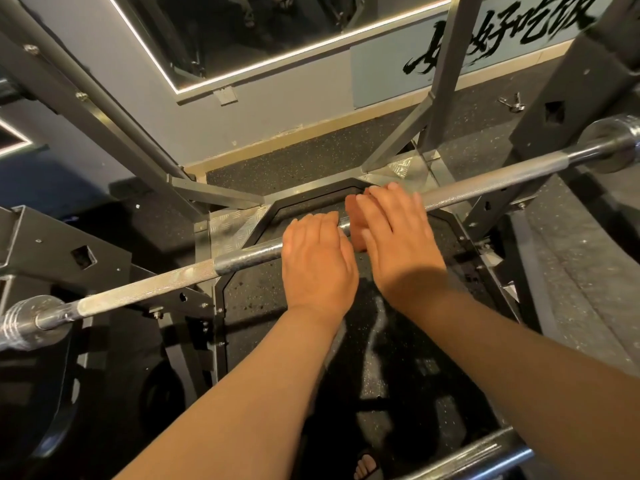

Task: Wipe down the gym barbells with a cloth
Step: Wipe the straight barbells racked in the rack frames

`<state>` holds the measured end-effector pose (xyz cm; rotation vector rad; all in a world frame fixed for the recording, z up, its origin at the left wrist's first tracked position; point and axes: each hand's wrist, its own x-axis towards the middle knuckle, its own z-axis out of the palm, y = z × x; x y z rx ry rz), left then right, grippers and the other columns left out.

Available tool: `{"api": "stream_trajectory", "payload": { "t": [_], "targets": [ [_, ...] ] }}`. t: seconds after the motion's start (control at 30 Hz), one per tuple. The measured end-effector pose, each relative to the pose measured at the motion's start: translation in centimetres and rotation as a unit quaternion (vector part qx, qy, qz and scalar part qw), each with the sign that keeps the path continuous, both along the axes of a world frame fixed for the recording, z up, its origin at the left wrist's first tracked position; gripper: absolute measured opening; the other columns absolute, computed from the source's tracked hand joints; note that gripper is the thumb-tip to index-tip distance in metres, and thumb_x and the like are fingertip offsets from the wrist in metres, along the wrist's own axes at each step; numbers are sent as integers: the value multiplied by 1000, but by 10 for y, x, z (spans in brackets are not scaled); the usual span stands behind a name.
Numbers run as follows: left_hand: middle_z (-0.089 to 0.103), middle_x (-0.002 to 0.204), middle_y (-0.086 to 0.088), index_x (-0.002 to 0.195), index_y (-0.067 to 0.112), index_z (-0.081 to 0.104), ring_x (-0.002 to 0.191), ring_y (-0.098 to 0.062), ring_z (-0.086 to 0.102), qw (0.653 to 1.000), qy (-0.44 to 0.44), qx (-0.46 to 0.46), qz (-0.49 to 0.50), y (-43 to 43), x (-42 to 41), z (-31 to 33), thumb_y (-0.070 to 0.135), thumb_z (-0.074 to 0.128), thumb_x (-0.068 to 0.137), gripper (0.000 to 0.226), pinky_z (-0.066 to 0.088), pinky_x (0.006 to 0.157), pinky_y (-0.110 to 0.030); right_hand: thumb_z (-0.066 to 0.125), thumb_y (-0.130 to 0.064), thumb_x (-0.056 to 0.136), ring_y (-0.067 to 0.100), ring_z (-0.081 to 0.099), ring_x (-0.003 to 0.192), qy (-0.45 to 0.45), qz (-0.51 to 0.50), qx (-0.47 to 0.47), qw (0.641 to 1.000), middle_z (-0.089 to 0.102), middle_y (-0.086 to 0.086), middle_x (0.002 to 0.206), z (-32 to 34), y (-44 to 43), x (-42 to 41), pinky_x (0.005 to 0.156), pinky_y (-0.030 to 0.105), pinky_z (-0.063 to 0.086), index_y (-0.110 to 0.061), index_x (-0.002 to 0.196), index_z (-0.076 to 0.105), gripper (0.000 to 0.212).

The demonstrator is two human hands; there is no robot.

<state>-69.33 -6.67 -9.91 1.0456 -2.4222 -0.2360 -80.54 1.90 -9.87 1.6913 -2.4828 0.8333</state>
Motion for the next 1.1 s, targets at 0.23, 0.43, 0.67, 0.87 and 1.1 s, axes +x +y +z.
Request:
{"api": "stream_trajectory", "payload": {
  "t": [0.23,0.43,0.67,0.87,1.1],
  "targets": [
    [66,113,-10,124,5,65,111,-29,56,1000,13,-1,-2,2,1,0,22,39,101,39,42,106,-51,19,-42,105,24,33,146,56,3,98,994,50,4,141,17,-5,-41,128,49,2,-16,139,49,52],
    [66,116,-8,127,6,64,115,-27,55,1000,-3,9,4,2,1,3,23,38,101,40,40,109,-50,27,-30,109,29,4,157,-31,-69,32,997,28,9,164,7,-3,-8,128,49,-2,-13,154,37,49],
    [67,117,-10,125,6,65,115,-29,57,1000,-4,14,7,2,-1,5,27,35,101,44,41,108,-51,21,-40,105,30,10,156,-25,-19,56,998,33,8,159,4,-7,3,127,49,-4,-15,152,38,56],
    [65,116,-9,128,6,63,113,-28,56,1000,6,4,-8,2,2,1,24,36,101,42,39,110,-49,33,-31,107,26,28,148,39,-85,56,994,47,3,139,9,10,-45,127,51,8,-20,131,47,30],
    [65,111,-9,120,7,65,109,-29,56,1000,10,-3,1,1,0,-2,24,37,102,38,40,107,-48,30,-27,107,34,18,153,-16,-76,7,997,44,10,147,0,-18,10,126,56,6,-15,140,48,40]
  ]
}}
